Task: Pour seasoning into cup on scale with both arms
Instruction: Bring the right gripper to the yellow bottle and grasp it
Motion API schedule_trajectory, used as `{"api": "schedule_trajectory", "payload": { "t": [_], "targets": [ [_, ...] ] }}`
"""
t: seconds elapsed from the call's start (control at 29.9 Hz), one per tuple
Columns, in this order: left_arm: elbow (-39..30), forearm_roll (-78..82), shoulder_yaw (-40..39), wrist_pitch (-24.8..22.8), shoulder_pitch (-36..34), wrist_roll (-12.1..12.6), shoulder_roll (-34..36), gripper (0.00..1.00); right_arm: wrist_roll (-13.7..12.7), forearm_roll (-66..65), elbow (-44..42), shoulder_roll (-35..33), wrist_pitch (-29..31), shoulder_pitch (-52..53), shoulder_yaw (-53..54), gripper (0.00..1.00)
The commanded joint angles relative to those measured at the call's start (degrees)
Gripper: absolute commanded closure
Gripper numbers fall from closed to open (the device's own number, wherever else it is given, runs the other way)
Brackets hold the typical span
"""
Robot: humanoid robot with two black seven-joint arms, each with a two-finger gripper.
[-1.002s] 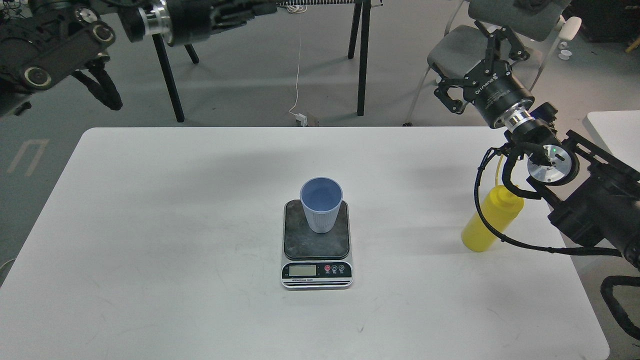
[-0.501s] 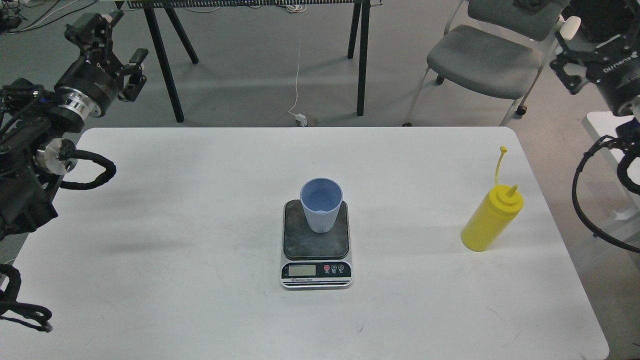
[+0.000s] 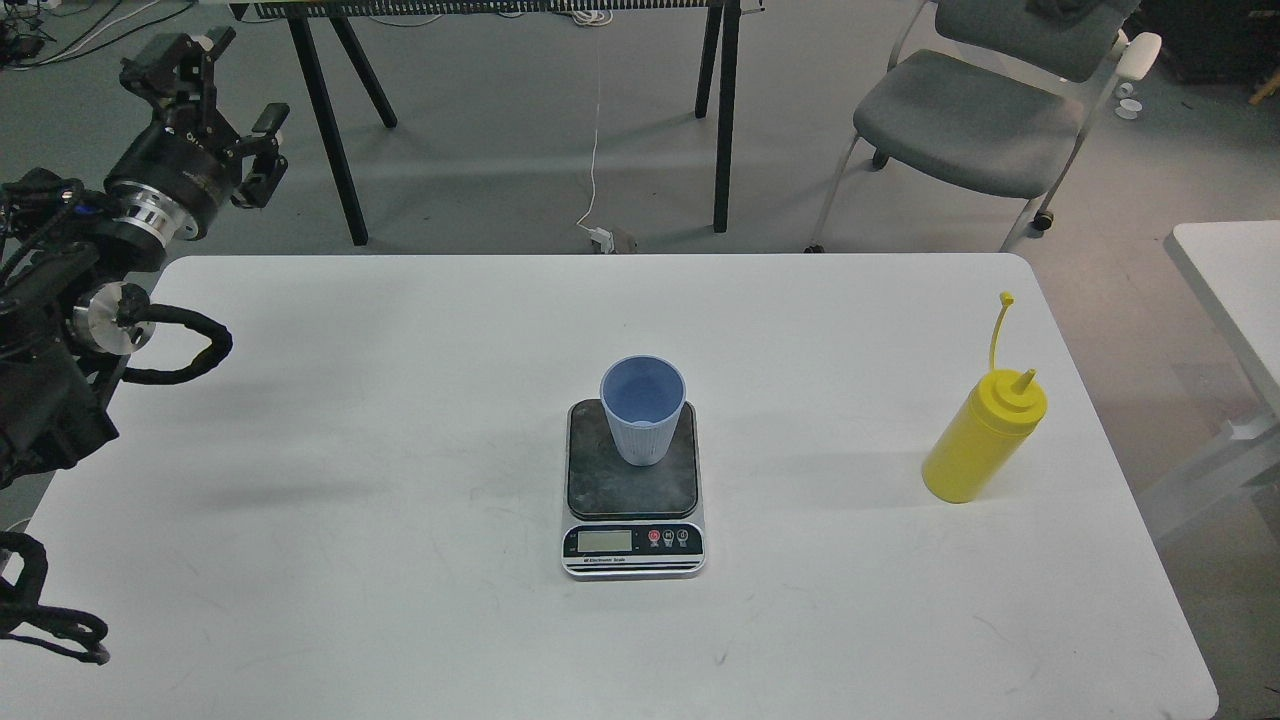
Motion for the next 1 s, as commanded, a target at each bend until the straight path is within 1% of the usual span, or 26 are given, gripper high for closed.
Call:
{"api": "schedule_trajectory", "payload": {
  "t": [0.0,0.23,0.53,0.97],
  "targets": [
    [0.0,0.0,0.0,0.0,0.2,0.0,-0.1,0.15,0.1,0.5,2.6,4.4,0.0,-4.5,0.0,0.0],
    [0.0,0.0,0.1,0.0,0.2,0.0,0.3,0.14,0.1,-0.2,9.7,12.9,0.0,-5.8,-0.2,0.0],
    [0.0,0.1,0.3,0.0,0.3,0.0,-0.1,0.13,0.2,-6.3,11.8,22.6,0.0,-5.3,0.6,0.0],
    [0.0,0.8,0.8,0.0,0.9,0.0,-0.2,0.13,0.4,-12.1,10.8,29.9,0.0,-1.9,5.9,0.0]
  ]
}}
